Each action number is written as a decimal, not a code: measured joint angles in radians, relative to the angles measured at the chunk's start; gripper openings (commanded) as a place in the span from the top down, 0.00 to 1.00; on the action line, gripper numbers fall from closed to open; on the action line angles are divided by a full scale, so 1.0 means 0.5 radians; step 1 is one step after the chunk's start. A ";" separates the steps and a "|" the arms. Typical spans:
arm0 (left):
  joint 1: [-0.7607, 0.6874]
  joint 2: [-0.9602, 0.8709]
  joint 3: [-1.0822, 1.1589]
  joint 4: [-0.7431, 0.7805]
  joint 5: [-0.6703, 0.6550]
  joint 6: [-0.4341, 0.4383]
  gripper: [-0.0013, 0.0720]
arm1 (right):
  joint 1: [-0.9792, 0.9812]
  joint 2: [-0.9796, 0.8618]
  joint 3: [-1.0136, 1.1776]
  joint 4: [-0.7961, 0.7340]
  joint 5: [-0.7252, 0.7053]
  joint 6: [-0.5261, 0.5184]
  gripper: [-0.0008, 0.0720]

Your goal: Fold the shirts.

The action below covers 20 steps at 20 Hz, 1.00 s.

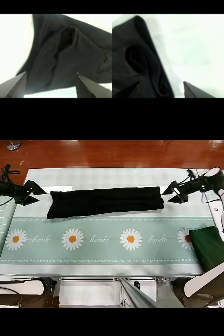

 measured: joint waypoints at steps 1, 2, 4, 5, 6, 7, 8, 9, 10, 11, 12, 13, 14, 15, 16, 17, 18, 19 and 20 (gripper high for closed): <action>-0.055 0.085 -0.104 -0.027 0.079 0.024 0.03 | 0.027 -0.023 0.001 0.009 0.013 0.002 0.13; -0.114 0.167 -0.195 -0.051 0.159 0.046 0.03 | 0.054 -0.041 0.004 0.043 0.025 0.009 0.13; -0.256 0.317 -0.356 -0.092 0.291 0.077 0.03 | 0.114 -0.073 0.007 0.108 0.039 -0.002 0.28; -0.336 0.375 -0.412 -0.111 0.350 0.090 0.03 | 0.143 -0.085 0.008 0.121 0.034 -0.010 0.55; -0.422 0.417 -0.454 -0.122 0.391 0.097 0.03 | 0.168 -0.096 0.013 0.111 0.026 -0.016 0.91; -0.501 0.442 -0.481 -0.129 0.418 0.101 0.03 | 0.191 -0.101 0.025 0.129 0.018 -0.018 0.94; -0.584 0.459 -0.503 -0.140 0.441 0.105 0.03 | 0.205 -0.098 0.044 0.158 0.027 -0.028 0.94; -0.656 0.466 -0.517 -0.141 0.465 0.109 0.17 | 0.217 -0.089 0.061 0.174 0.053 -0.036 0.94; -0.727 0.470 -0.528 -0.146 0.472 0.110 0.64 | 0.224 -0.065 0.074 0.169 0.085 -0.046 0.94; -0.786 0.469 -0.536 -0.150 0.491 0.111 0.93 | 0.227 -0.023 0.085 0.160 0.113 -0.056 0.94; -0.839 0.469 -0.541 -0.151 0.503 0.110 0.94 | 0.228 0.031 0.090 0.103 0.140 -0.061 0.94; -0.893 0.468 -0.545 -0.156 0.513 0.115 0.94 | 0.229 0.105 0.085 0.028 0.168 -0.066 0.94; -0.948 0.468 -0.547 -0.181 0.526 0.132 0.94 | 0.230 0.195 0.066 -0.037 0.192 -0.077 0.94; -1.003 0.467 -0.548 -0.205 0.547 0.161 0.94 | 0.230 0.305 0.024 -0.102 0.209 -0.094 0.94; -1.063 0.465 -0.549 -0.230 0.575 0.187 0.94 | 0.230 0.417 -0.037 -0.163 0.220 -0.114 0.94; -1.135 0.464 -0.549 -0.247 0.614 0.210 0.94 | 0.230 0.572 -0.136 -0.215 0.224 -0.139 0.94; -1.209 0.459 -0.549 -0.267 0.672 0.225 0.94 | 0.230 0.716 -0.240 -0.242 0.220 -0.157 0.94; -1.296 0.446 -0.541 -0.280 0.729 0.236 0.94 | 0.232 0.865 -0.359 -0.286 0.207 -0.172 0.94; -1.386 0.420 -0.526 -0.288 0.797 0.240 0.94 | 0.232 1.022 -0.486 -0.316 0.196 -0.185 0.94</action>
